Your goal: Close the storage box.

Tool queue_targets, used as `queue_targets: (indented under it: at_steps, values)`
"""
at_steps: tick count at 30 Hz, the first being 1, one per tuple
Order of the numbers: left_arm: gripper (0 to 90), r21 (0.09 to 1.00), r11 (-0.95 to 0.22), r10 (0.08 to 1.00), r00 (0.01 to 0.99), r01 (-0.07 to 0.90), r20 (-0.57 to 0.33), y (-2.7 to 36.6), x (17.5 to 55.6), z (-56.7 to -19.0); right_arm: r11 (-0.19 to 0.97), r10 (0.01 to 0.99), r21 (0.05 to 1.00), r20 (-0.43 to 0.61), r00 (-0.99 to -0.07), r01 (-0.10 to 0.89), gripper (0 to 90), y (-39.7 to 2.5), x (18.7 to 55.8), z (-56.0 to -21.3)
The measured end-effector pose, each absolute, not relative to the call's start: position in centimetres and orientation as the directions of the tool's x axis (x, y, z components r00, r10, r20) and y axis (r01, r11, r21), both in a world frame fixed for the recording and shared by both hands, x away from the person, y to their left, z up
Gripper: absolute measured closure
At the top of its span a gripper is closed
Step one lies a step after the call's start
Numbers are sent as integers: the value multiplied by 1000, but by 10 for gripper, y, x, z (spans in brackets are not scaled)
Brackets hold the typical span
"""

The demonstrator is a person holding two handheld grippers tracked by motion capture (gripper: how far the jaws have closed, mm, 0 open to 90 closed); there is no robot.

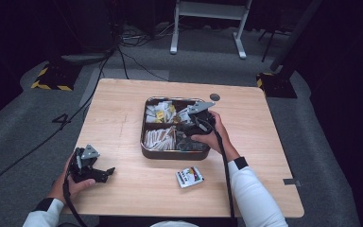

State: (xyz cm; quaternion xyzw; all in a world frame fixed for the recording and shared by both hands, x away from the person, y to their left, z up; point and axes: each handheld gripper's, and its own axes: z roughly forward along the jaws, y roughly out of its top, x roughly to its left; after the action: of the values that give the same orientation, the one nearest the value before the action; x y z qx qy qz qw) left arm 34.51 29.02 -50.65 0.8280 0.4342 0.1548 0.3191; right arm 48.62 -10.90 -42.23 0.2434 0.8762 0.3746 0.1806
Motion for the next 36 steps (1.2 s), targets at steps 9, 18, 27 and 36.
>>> queue_targets:
  at_steps: [9, 18, 27, 36]
  values:
    - [5, 663, -419, 818, 575, 620, -21, 290, 345, -506, 621, 533, 742, -162, -830, 253, 292, -124, 470, -415]
    - [5, 663, -419, 818, 575, 620, -21, 290, 345, -506, 653, 518, 718, -194, -833, 239, 291, -139, 458, -415]
    - [5, 663, -420, 817, 576, 619, -20, 290, 345, -506, 658, 515, 717, -206, -832, 230, 281, -157, 444, -413]
    - [5, 663, -420, 817, 576, 619, -20, 290, 345, -506, 652, 519, 726, -218, -826, 218, 271, -174, 431, -412]
